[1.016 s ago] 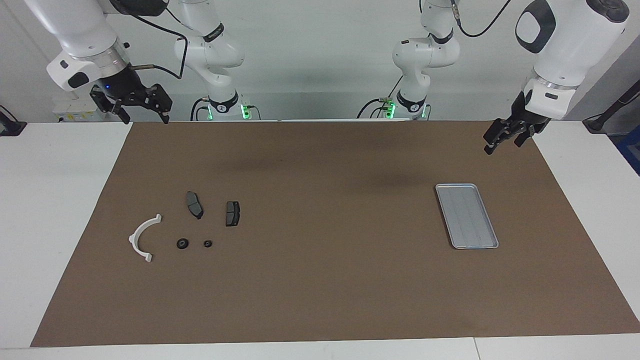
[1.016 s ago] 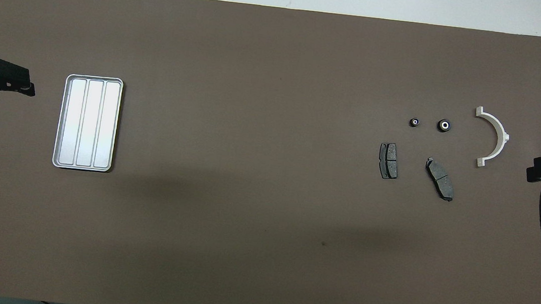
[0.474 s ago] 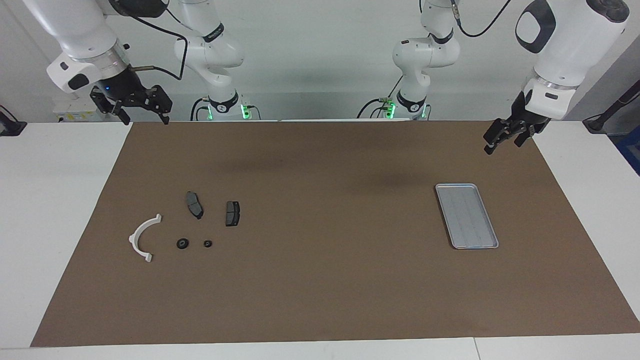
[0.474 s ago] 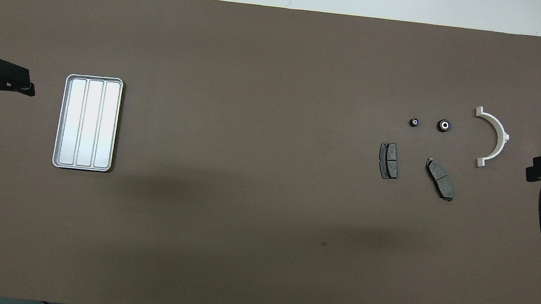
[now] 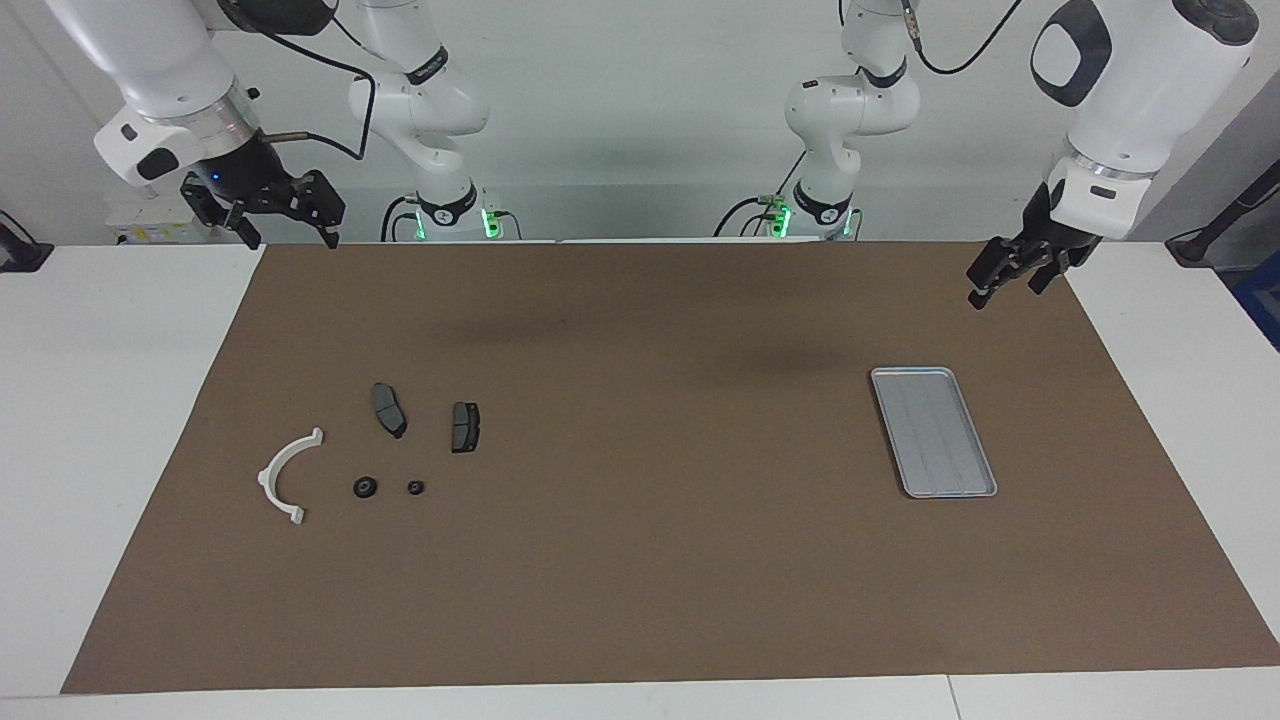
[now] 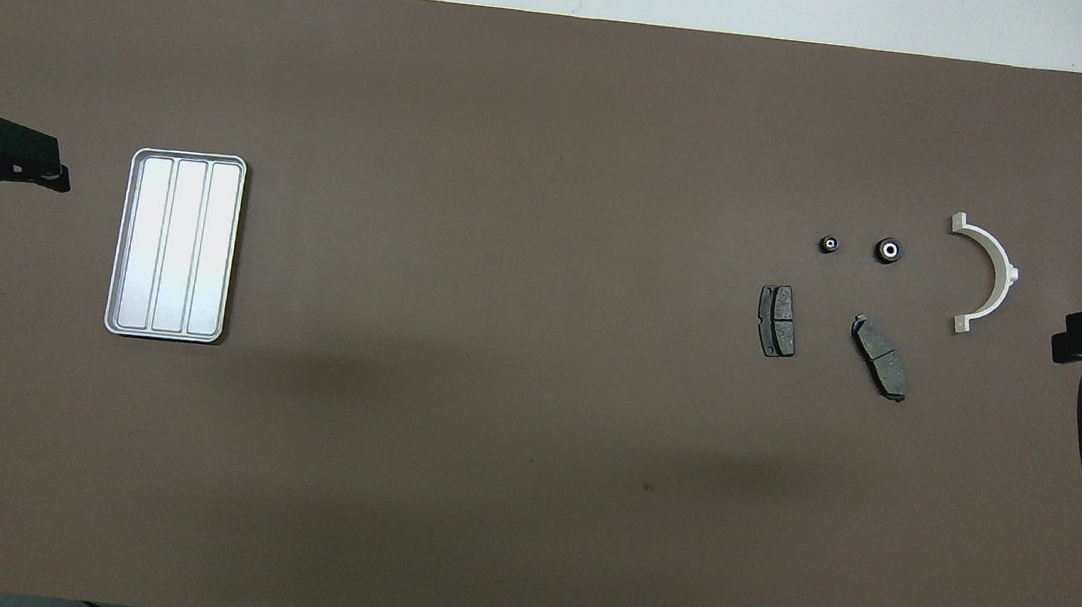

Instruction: Place bearing gear from tray to pile

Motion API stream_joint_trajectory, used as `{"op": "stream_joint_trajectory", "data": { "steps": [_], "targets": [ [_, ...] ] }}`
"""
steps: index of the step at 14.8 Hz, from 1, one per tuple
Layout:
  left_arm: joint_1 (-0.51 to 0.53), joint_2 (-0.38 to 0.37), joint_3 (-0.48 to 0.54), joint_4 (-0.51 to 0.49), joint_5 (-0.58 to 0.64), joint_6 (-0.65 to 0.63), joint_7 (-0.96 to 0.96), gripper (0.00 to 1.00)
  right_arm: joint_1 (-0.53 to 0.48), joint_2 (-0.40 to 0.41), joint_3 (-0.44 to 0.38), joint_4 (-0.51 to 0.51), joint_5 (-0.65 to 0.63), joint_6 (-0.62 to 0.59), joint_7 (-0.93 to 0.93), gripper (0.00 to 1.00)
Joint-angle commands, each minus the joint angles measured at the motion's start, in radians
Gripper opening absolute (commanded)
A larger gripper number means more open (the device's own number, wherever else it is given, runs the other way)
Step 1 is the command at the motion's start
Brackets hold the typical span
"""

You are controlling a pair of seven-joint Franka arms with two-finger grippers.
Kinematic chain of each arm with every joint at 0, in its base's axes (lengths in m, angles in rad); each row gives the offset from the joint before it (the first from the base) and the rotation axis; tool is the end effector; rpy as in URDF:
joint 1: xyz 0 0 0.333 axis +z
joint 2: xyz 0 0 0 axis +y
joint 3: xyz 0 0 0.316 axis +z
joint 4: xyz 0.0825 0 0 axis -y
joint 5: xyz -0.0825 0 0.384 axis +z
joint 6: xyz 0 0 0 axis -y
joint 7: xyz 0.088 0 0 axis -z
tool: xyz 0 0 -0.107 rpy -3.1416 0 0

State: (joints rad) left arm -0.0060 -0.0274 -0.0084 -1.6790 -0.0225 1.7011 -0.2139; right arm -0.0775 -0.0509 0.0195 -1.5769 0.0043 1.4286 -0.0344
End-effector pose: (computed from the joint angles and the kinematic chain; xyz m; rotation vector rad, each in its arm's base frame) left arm 0.5563 -0.0102 0.5999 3.0973 0.3137 0.0726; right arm 0.5226 -0.0295 0.6373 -3.1299 0.0364 0.1522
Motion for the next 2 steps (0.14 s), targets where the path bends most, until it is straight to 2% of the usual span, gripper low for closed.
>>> {"op": "stream_joint_trajectory", "data": {
  "steps": [1,2],
  "targets": [
    [0.009,-0.014,-0.004,-0.018,0.003,0.005,0.016,1.00,-0.024,-0.009,0.020,-0.006,-0.003,-0.013,-0.002,1.00],
    [0.009,-0.014,-0.004,-0.018,0.003,0.005,0.016,1.00,-0.024,-0.009,0.020,-0.006,-0.003,-0.013,-0.002,1.00]
  ]
}}
